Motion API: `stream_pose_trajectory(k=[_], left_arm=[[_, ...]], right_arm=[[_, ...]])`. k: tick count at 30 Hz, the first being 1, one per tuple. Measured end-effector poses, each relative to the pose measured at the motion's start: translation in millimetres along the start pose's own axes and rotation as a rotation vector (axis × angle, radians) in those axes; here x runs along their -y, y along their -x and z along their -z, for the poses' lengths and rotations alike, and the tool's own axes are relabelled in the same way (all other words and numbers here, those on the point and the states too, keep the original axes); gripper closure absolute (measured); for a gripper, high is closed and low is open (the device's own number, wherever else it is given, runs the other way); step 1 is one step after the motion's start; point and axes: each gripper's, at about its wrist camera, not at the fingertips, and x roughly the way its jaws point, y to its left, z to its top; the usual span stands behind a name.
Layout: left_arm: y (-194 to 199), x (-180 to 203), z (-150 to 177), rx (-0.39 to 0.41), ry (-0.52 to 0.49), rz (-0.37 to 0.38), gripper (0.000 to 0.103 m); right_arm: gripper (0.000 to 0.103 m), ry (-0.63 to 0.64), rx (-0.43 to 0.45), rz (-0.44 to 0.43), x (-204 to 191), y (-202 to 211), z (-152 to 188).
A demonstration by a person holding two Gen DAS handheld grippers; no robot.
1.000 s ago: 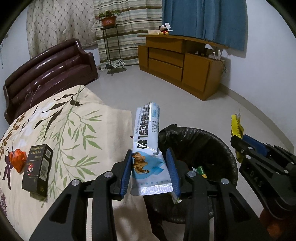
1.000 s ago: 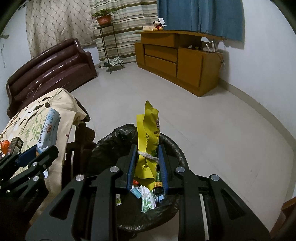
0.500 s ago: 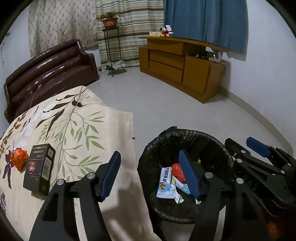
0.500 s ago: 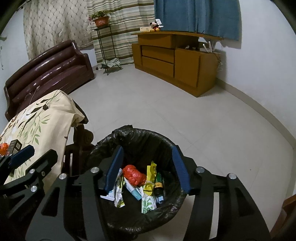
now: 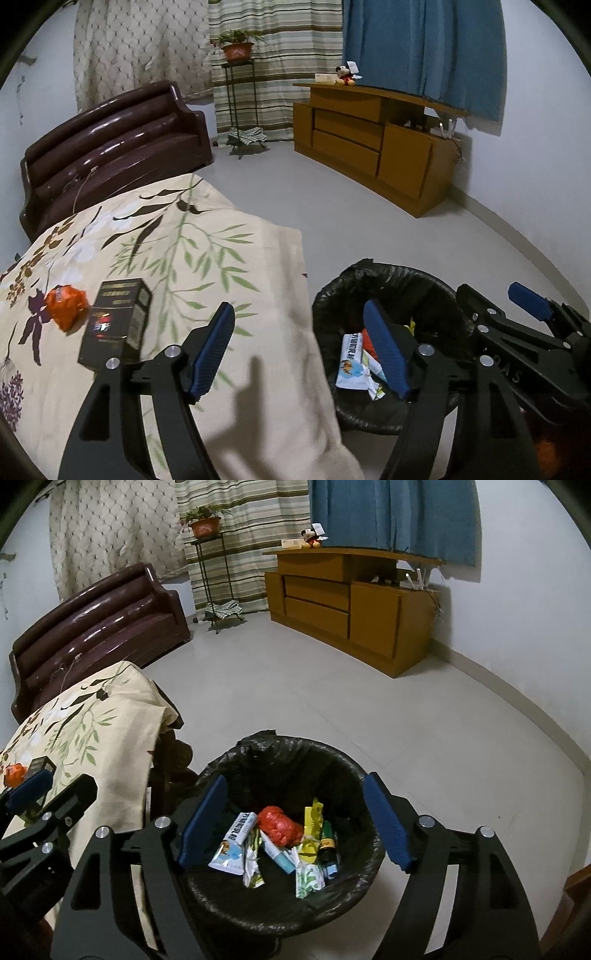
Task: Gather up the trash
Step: 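Return both grippers over the bed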
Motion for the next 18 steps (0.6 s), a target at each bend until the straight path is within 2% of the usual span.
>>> stream_pose_trajectory(k=[8, 18], left_arm=[[19.8, -32.8, 8.5, 0.009, 0.043, -0.026, 0.031], [44.1, -101.0, 28.2, 0.019, 0.12, -0.121, 0.031]], right_arm=[[0.027, 0.023, 0.002, -0.022, -24.8, 13.1, 1.5], [0.026, 0.094, 0.004, -0.092, -84.2, 30.6, 4.2]])
